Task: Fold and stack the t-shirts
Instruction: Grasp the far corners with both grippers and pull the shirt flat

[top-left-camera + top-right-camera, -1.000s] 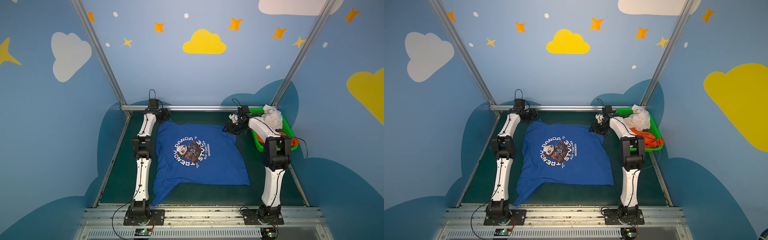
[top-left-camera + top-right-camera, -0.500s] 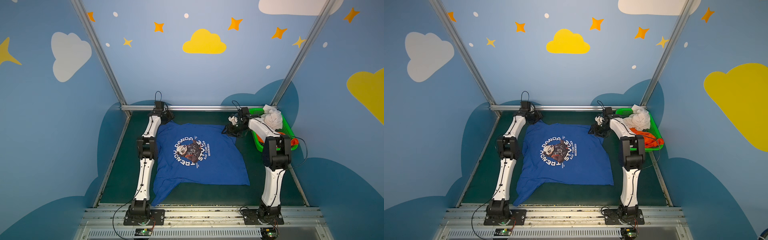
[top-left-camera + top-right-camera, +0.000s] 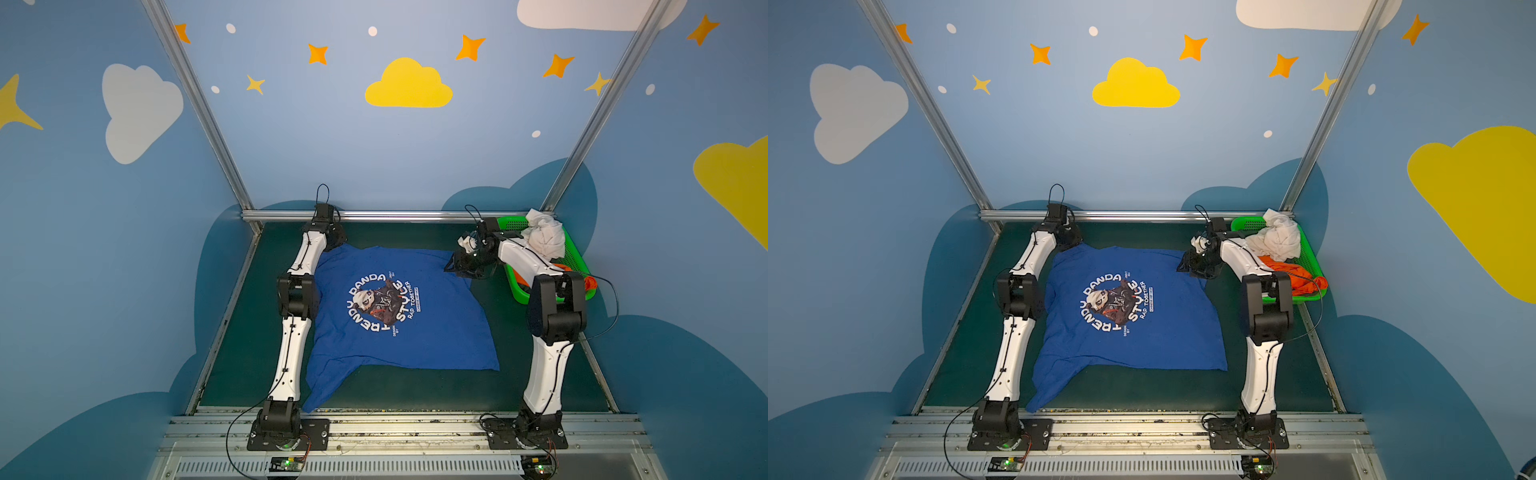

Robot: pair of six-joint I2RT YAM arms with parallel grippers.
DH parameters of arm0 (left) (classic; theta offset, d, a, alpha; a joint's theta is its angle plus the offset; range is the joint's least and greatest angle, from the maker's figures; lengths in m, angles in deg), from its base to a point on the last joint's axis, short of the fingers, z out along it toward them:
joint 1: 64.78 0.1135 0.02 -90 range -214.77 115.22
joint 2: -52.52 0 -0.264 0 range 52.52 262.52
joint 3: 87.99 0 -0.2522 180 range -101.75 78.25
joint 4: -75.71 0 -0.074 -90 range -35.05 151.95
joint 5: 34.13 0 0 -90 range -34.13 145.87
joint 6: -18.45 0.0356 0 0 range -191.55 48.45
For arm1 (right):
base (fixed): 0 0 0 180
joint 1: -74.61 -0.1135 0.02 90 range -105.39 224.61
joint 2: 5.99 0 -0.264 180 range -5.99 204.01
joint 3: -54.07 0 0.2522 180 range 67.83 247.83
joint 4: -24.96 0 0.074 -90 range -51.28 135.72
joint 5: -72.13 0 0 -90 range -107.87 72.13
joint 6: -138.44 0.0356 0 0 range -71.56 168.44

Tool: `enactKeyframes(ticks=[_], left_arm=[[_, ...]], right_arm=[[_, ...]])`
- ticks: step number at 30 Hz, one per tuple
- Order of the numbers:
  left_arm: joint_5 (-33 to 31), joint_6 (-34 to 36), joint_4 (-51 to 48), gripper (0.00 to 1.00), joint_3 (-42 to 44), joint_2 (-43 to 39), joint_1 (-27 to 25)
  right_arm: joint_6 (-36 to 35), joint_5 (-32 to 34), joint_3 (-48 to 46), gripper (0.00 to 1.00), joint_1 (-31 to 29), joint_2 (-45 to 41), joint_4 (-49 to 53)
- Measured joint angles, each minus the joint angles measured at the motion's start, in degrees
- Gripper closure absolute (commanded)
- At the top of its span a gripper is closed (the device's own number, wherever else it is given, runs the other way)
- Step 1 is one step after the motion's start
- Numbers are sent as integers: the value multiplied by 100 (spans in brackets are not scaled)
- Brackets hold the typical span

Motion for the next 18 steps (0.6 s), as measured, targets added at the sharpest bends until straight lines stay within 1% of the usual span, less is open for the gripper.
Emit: enactKeyframes(ticks=[5,9,15,18], left_arm=[[-216,42,-55,95,24,-79,-24],[-286,76,149,95,289,-361,-20],[-173,92,785,95,424,-898,-2],[17,44,1152,95,422,-1049,57]], right_arm=[[11,4,-55,47,-39,-81,-31],[22,4,-133,47,-87,-90,-37],[61,7,-236,48,-173,-90,-44],[66,9,-236,48,-199,-90,-44]])
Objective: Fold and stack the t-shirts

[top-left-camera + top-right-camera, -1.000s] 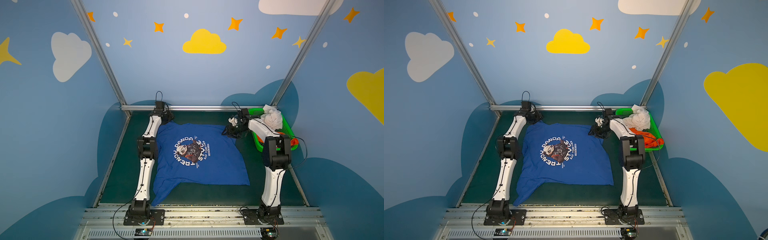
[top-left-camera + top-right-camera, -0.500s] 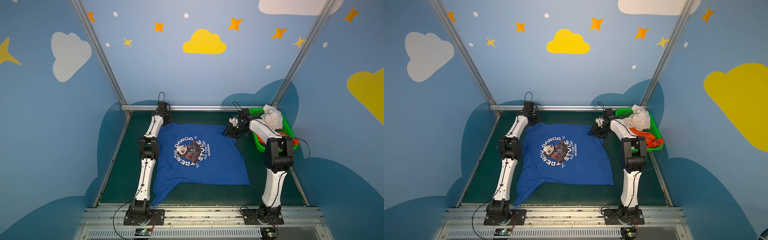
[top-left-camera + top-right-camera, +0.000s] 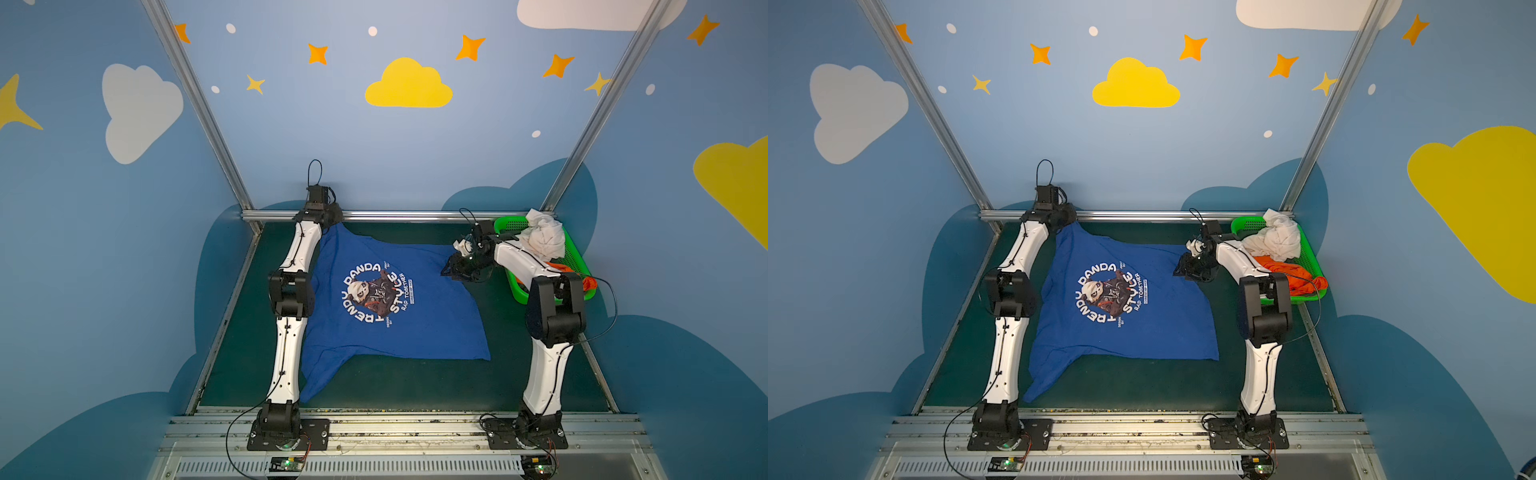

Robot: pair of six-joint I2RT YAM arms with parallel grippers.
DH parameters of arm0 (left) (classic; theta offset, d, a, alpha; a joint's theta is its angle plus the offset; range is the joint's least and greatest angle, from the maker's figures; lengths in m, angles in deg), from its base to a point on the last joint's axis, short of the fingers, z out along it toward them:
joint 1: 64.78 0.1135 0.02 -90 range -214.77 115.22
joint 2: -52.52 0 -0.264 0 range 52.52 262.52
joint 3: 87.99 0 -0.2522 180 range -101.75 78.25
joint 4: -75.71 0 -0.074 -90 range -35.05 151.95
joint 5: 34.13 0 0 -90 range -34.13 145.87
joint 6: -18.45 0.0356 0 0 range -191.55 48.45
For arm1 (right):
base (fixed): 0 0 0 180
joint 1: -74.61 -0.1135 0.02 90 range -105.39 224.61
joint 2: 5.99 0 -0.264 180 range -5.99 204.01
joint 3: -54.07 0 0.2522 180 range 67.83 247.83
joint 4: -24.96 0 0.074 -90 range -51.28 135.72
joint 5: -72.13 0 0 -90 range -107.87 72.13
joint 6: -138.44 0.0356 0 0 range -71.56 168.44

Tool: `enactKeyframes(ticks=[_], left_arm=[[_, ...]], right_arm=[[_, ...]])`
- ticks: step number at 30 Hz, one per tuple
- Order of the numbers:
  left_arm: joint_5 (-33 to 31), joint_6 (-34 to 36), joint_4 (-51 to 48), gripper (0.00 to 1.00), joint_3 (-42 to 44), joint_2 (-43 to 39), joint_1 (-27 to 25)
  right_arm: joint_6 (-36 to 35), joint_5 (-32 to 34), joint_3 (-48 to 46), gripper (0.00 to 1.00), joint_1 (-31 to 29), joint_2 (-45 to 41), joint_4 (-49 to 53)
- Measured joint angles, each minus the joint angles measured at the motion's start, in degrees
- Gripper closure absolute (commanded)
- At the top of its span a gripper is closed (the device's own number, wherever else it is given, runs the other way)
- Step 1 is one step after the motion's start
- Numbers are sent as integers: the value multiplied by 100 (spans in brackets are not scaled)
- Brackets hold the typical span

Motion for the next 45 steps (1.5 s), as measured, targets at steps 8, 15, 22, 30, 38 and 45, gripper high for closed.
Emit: enactKeyframes(ticks=[8,15,22,30,38,45], left_arm=[[636,-33,87,95,149,-22,179],[590,146,-527,92,1722,-420,116],[234,247,-789,84,3206,-1235,15],[151,380,-1054,43,2922,-1731,28],[-114,505,-1600,37,-138,-409,28],[42,566,-1635,36,-293,332,66]], right_arm=[[4,13,-35,49,-83,4,4],[-7,98,-76,50,-243,129,61],[-13,153,-461,50,-315,129,122],[-28,199,-654,50,-319,129,140],[-31,234,-654,50,-319,129,140],[-31,299,-654,50,-319,129,175]])
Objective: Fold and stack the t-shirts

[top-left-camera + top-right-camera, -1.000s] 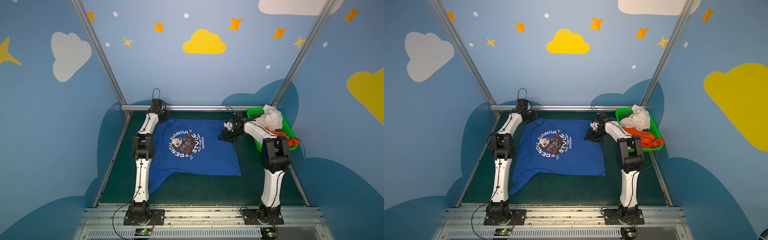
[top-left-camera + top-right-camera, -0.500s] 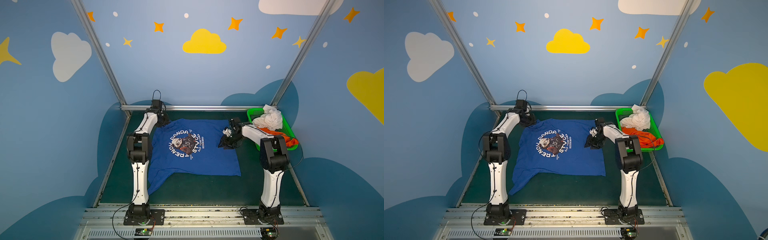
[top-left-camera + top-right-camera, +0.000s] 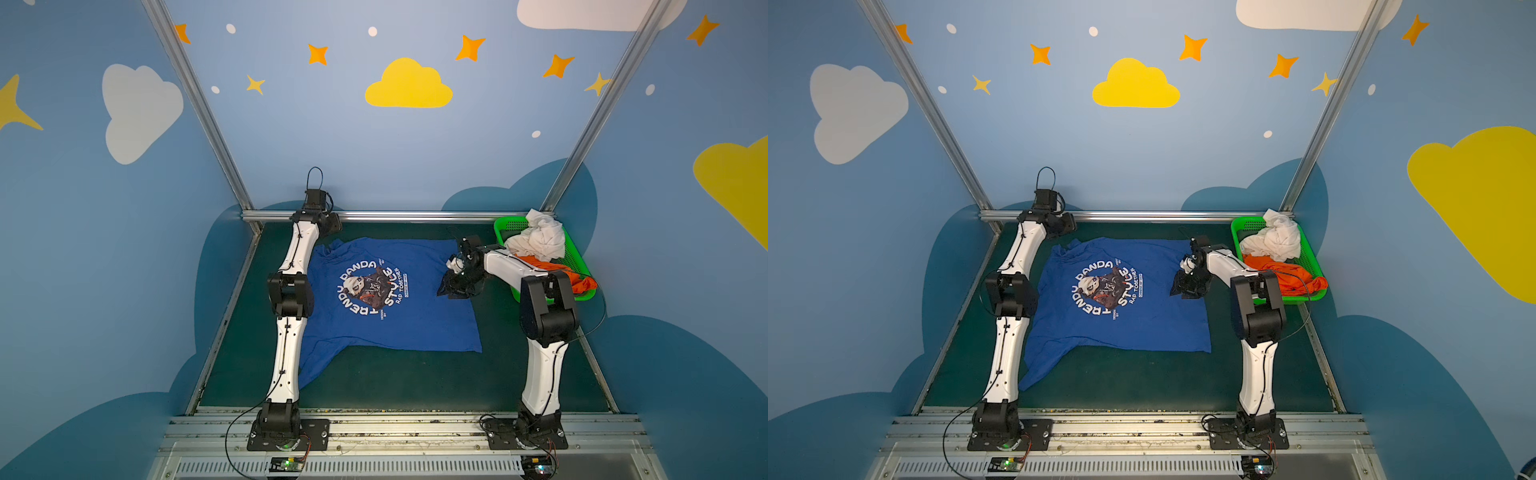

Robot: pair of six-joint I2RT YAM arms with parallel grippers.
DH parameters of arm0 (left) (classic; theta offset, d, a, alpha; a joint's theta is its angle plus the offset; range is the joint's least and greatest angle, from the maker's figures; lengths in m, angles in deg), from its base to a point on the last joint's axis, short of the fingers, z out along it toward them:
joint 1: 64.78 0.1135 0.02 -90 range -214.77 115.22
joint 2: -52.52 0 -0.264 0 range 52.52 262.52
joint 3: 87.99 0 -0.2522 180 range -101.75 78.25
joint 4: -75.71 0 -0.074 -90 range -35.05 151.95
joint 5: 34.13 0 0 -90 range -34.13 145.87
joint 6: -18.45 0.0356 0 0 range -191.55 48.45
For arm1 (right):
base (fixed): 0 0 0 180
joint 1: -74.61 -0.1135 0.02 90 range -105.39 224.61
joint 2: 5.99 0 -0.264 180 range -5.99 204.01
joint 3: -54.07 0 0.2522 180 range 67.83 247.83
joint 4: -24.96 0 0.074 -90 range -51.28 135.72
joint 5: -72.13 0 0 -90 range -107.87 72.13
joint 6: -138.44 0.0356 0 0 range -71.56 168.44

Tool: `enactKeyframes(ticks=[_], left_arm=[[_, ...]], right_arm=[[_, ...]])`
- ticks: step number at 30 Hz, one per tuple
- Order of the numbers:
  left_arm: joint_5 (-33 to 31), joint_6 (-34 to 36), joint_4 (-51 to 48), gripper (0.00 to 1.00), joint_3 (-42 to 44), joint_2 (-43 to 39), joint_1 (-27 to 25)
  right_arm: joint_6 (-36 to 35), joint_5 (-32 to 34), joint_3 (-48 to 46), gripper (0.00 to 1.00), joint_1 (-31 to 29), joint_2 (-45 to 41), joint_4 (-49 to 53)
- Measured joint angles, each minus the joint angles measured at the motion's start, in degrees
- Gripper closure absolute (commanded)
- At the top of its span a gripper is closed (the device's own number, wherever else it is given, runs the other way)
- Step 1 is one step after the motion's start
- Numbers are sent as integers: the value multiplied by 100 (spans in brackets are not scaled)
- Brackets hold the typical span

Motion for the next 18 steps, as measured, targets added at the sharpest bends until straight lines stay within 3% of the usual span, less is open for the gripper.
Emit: enactKeyframes(ticks=[3,9,14,18], left_arm=[[168,-2,-22,38,496,24,4],[380,26,-44,72,505,111,-26],[186,37,-9,87,459,111,-83],[-17,44,59,90,459,111,-116]], right_arm=[[0,35,0,51,0,0,33],[2,57,0,51,-11,0,79],[4,59,-11,51,-39,0,92],[13,59,-184,51,-76,0,90]])
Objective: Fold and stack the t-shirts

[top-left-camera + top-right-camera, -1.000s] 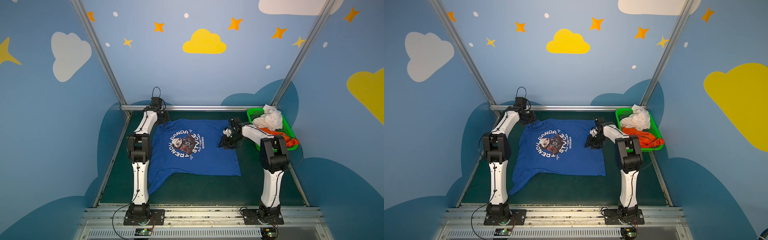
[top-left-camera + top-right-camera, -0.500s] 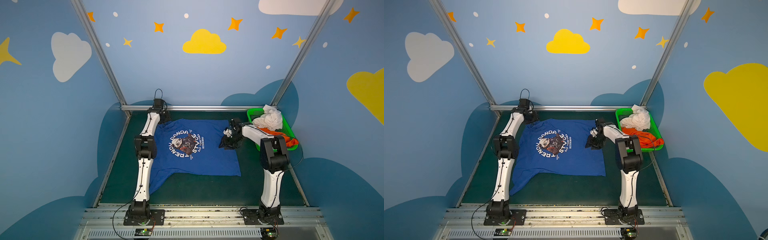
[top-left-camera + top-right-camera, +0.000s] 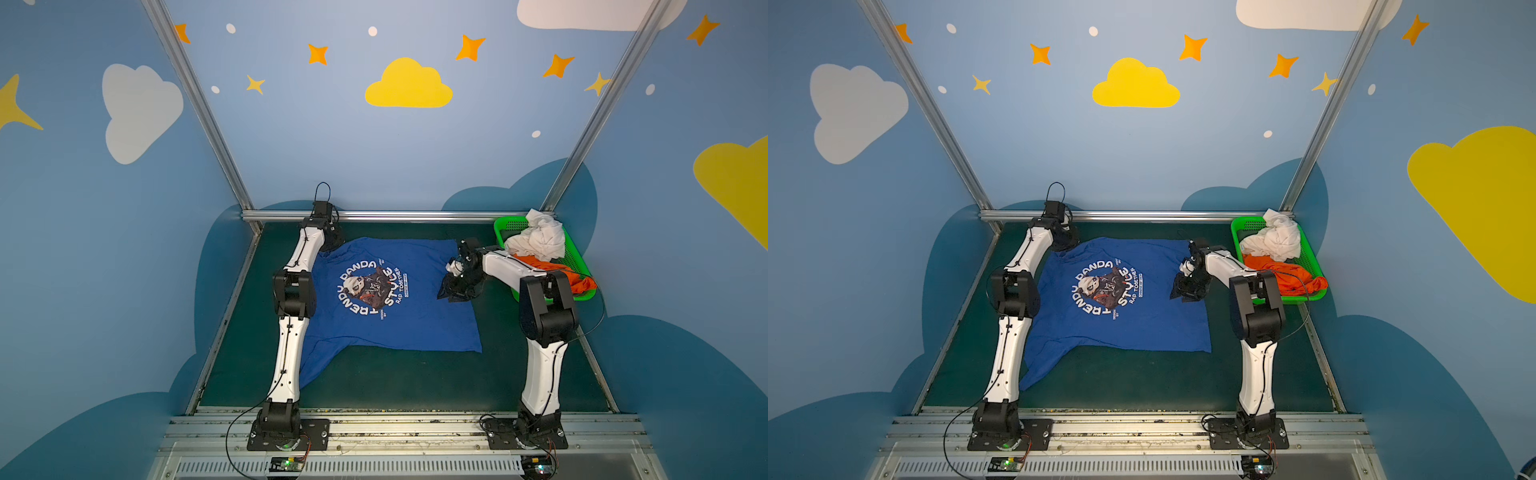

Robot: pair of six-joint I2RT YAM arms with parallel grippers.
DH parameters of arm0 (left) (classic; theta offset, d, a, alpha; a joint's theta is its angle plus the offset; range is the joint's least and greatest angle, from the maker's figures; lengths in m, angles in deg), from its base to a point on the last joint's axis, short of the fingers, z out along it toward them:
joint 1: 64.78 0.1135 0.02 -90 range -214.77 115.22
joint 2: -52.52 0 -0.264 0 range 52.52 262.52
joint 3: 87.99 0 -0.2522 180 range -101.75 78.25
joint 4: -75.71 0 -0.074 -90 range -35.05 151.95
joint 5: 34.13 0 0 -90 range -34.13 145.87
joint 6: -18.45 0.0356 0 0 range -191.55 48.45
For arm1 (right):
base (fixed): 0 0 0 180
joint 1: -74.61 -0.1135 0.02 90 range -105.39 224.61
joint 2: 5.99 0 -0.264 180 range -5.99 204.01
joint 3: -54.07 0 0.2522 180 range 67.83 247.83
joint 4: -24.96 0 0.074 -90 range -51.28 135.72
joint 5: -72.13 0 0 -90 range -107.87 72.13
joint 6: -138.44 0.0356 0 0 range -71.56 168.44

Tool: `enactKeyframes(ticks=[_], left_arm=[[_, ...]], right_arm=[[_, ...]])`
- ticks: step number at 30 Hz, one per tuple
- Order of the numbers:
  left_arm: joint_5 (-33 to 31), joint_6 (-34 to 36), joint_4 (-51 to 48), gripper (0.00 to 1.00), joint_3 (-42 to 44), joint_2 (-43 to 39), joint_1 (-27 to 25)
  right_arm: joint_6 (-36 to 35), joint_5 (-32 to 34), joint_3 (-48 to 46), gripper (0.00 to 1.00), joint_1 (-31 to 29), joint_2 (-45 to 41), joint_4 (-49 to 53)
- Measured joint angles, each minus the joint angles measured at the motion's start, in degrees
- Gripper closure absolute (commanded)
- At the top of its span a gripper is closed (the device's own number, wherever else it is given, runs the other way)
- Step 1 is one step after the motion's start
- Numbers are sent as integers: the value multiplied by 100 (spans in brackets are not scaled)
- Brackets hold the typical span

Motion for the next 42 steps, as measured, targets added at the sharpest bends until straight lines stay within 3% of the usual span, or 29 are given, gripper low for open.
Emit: enactKeyframes(ticks=[16,32,39,41,42], left_arm=[[-214,0,802,91,0,-260,-26],[-411,-275,2400,93,-2,-275,-42],[-758,-658,2940,82,-2,-111,-42],[-828,-728,3034,71,-2,-85,-42],[-861,-767,3073,69,-2,-79,-42]], right_arm=[[76,-2,-439,52,-118,-179,-57],[125,214,-776,53,-162,-422,101],[146,341,-826,53,-166,-472,289],[162,380,-844,53,-166,-490,328],[164,400,-855,53,-166,-503,348]])
